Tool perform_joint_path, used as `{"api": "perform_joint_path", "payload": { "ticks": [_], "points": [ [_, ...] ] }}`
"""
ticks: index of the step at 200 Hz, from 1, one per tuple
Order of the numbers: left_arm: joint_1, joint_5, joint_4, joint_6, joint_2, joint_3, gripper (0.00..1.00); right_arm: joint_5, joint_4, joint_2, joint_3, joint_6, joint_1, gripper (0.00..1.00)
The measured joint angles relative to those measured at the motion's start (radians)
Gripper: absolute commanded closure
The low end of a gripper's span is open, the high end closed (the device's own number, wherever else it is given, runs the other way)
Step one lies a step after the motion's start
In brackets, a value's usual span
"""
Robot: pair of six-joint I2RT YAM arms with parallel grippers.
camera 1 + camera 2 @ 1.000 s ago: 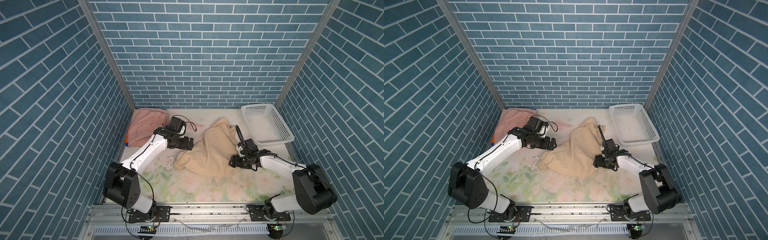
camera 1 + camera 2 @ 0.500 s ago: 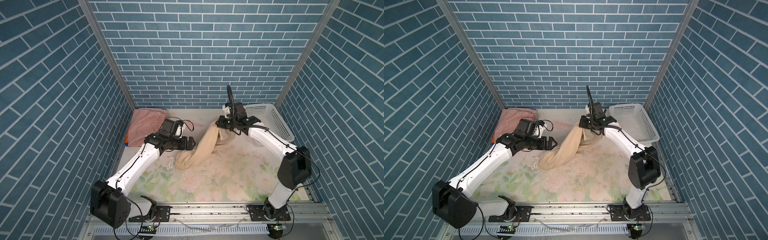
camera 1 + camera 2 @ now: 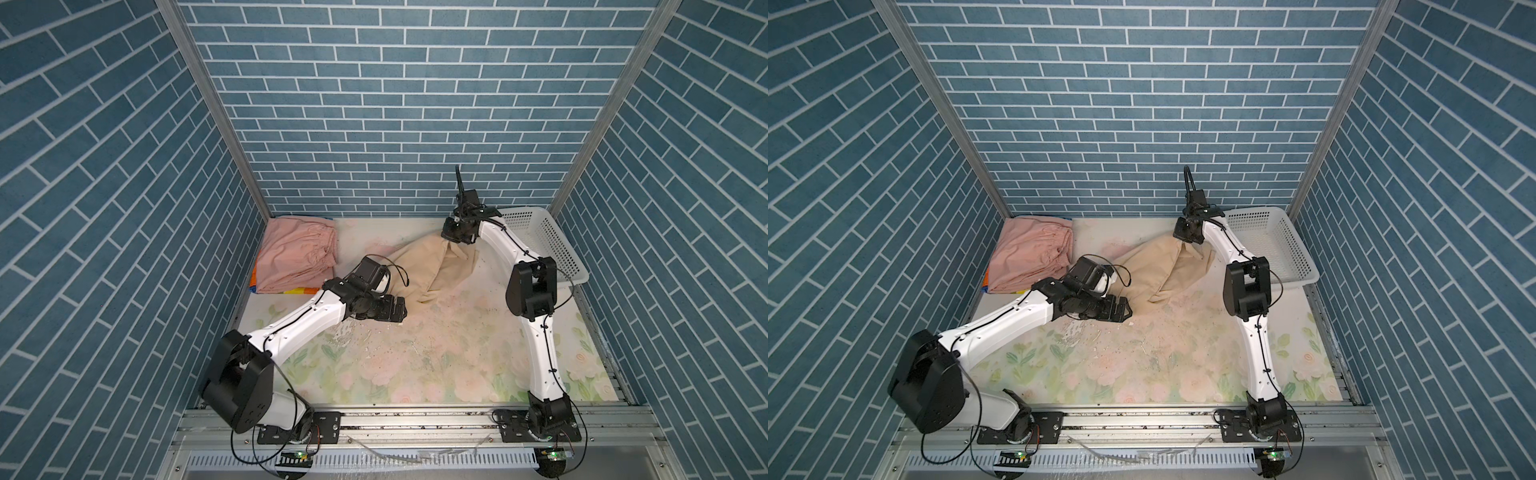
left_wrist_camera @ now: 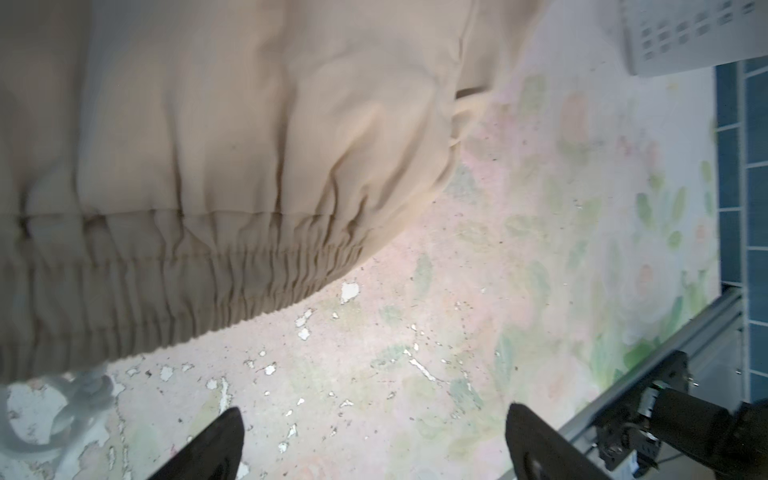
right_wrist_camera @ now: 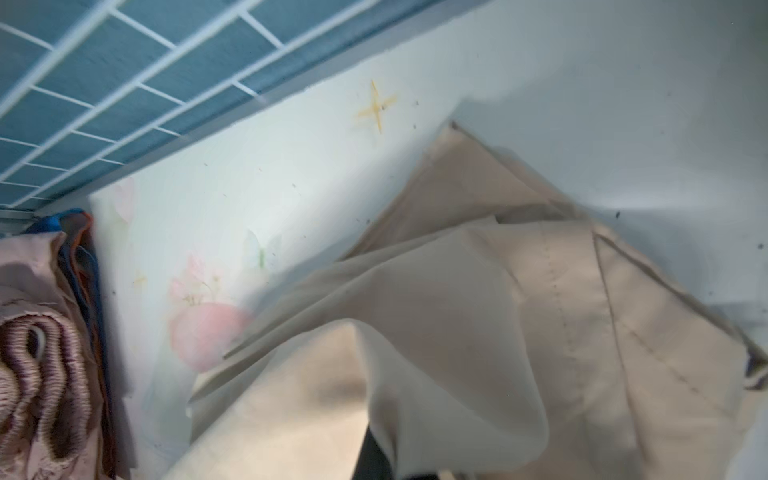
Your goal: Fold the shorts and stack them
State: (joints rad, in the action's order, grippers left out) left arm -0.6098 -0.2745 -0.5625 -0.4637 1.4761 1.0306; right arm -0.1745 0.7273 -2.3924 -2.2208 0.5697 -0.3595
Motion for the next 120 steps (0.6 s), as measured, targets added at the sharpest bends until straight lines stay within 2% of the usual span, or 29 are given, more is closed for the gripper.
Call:
{"api": "perform_joint_path", "payload": {
  "ticks": [26,60,92,120],
  "points": [
    [-0.018,0.065,-0.036,0.036,0.121,0.095,0.0,-0.012,-0.007,0.05,0.093,-0.021,-0.002,0.77],
    [-0.079,0.175,-0.078,0.135,0.272,0.288,0.0,-0.029,-0.041,0.172,0.257,-0.05,0.002,0.59],
    [-0.152,0.255,-0.117,0.215,0.323,0.364,0.0,-0.042,-0.083,0.296,0.404,-0.068,0.029,0.44],
    [-0.214,0.373,-0.151,0.289,0.381,0.41,0.0,-0.063,-0.139,0.378,0.538,-0.071,0.068,0.31]
  ]
}}
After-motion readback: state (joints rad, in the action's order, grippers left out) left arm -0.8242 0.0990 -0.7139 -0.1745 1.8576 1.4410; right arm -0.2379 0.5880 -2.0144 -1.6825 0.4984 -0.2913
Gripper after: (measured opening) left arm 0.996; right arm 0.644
